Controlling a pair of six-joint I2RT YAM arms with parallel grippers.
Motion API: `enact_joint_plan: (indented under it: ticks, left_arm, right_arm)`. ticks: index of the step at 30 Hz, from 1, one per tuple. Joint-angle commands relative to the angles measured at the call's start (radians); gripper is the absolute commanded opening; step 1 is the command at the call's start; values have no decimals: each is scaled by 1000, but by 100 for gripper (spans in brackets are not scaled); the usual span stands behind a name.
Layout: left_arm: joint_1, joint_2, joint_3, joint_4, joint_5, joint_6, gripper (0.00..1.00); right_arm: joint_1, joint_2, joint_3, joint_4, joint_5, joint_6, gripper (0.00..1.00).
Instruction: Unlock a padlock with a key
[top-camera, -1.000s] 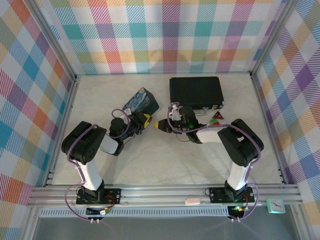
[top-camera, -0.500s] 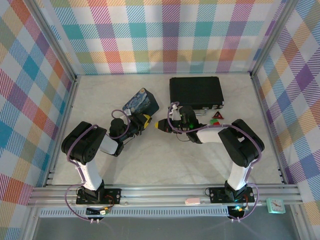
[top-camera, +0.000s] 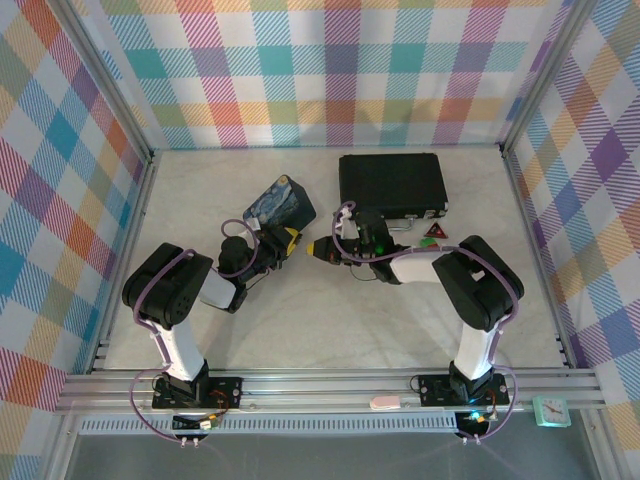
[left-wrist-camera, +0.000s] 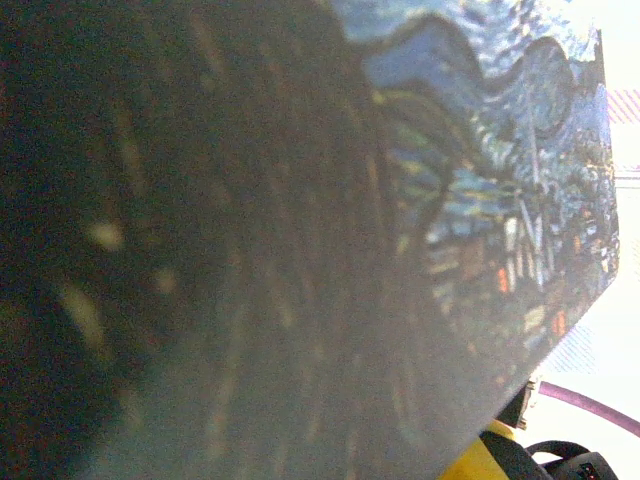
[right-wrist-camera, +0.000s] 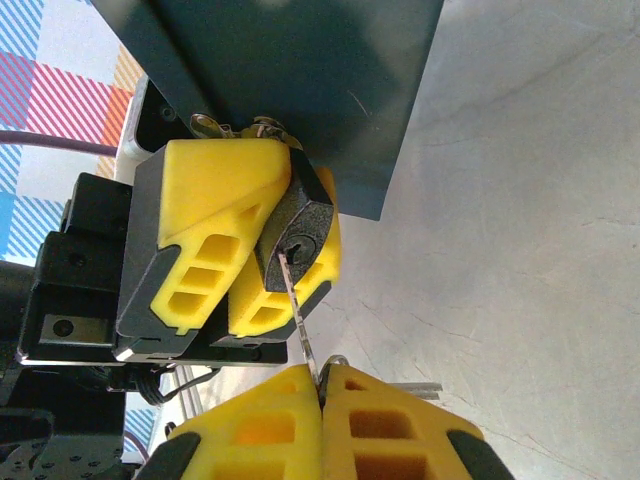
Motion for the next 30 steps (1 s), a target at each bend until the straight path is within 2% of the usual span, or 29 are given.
enact_joint_plan:
  ticks: [1,6,10,18,25,30]
  left_arm:
    - [-20,-33,-6,8,72,-18,0]
    - [-26,-60,-16,-6,85,-5,0]
    - [-27,-74,-21,-20,99,7,0]
    - [-27,-109,-13,-130,112,71,0]
    - [-38,-169,2,-244,104,122,0]
    - [-49,-226,19,-374,96,201,0]
  right_arm:
    - [13,9,59,-34,-12,7,0]
    - [13,-16,98,-174,25,10,0]
    - [11,-32,112,-220,32,33,0]
    - [11,-74,97,-177,40,25,0]
    - [11,-36,103,-60,26,66,0]
    - [9,-4,132,-18,-40,129,0]
